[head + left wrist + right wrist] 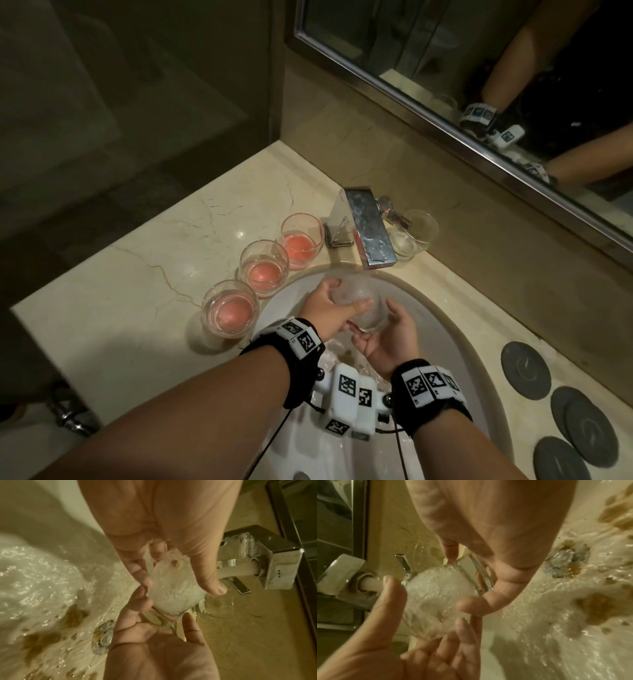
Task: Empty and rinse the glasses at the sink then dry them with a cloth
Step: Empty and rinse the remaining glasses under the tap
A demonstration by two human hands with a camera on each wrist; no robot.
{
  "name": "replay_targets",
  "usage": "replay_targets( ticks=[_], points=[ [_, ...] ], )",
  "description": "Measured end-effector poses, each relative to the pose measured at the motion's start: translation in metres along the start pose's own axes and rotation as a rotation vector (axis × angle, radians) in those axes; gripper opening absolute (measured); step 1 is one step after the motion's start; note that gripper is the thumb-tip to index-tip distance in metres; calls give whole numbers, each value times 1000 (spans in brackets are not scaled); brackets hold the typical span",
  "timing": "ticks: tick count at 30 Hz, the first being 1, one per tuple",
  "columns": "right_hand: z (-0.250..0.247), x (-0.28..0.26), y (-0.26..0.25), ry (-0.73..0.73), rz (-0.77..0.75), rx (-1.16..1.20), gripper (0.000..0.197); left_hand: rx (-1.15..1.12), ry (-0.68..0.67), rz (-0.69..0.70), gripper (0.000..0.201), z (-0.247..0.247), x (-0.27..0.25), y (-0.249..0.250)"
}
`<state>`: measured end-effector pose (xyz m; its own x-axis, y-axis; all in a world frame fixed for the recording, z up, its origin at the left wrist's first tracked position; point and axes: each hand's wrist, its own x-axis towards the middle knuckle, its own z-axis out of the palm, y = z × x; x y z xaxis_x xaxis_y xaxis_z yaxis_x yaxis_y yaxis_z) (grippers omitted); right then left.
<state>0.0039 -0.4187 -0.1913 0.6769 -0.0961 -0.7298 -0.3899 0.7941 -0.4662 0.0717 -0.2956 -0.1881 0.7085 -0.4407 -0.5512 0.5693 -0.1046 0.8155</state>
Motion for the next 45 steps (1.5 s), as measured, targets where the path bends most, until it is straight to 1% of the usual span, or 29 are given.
replay_targets(
  ticks=[1, 4, 6, 8, 10, 11, 13, 14, 16, 17, 20, 22, 23, 25, 26, 27, 29, 31, 34, 37, 38, 39, 42, 43, 44, 45],
  points=[
    [0, 0, -1, -6, -26, 12, 51, -12, 4, -3, 67, 0, 1, 0],
    [-8, 6, -3, 42, -66, -6, 66, -6, -40, 16, 66, 0, -1, 0],
    [-12, 9, -3, 64, -45, -81, 69, -10, -65, 28, 76, 3, -2, -1],
    [-10, 6, -3, 36, -30, -101, 66, -28, -57, 45, 84, 7, 0, -2],
    [-7, 3, -5, -12, -57, -59, 54, -53, -58, 45, 90, 8, 0, -3],
    [-6, 3, -6, -13, -71, -41, 51, -66, -67, 38, 87, 8, 0, -2],
    [-7, 6, -7, 31, -78, -48, 51, -64, -90, 48, 69, 7, -2, -1],
    [-9, 8, -7, 59, -70, -75, 53, -58, -101, 58, 64, 7, -2, -1],
    [-11, 9, -5, 80, -41, -109, 62, -49, -106, 61, 61, 7, -2, -3],
    [-11, 8, -4, 66, -33, -98, 64, -51, -98, 48, 60, 7, 0, -5],
    [-8, 6, -6, 27, -64, -25, 50, -53, -108, 20, 49, 5, 0, -7],
    [-8, 8, -5, 46, -81, -43, 44, -56, -126, 16, 51, 3, 0, -8],
    [-8, 7, -4, 65, -80, -62, 46, -69, -126, 16, 49, 3, -1, -7],
    [-9, 6, -1, 78, -71, -81, 54, -83, -119, 31, 46, 4, -3, -5],
    [-9, 4, -1, 56, -69, -63, 57, -73, -118, 35, 46, 5, -2, -5],
    [-6, 2, -2, 25, -72, -39, 58, -63, -102, 28, 49, 4, -3, -4],
    [-4, 1, -4, -8, -100, -3, 49, -66, -67, 6, 62, 2, -3, -4],
    [-4, 3, -4, 6, -129, -12, 47, -77, -74, -3, 56, 1, -5, -2],
    [-5, 4, -2, 70, -137, -65, 60, -69, -102, 3, 48, 3, -5, -2],
    [-4, -1, -4, 121, -119, -81, 56, -89, -135, -27, 43, 5, -9, 1],
    [-5, -4, -4, 172, -150, -133, 56, -78, -137, -47, 45, 5, -11, 0],
    [-6, -7, -5, 236, -217, -222, 57, -59, -136, -66, 51, 5, -14, 0],
    [0, -27, -13, 428, -491, -656, 57, -12, -116, -127, 76, 6, -21, -1],
    [2, -35, -15, 469, -586, -802, 55, -11, -109, -154, 84, 6, -25, 1],
    [4, -41, -19, 479, -676, -930, 55, -10, -109, -178, 88, 7, -25, 1],
    [7, -48, -22, 481, -748, -1050, 56, -3, -113, -188, 89, 9, -29, 4]
  ],
)
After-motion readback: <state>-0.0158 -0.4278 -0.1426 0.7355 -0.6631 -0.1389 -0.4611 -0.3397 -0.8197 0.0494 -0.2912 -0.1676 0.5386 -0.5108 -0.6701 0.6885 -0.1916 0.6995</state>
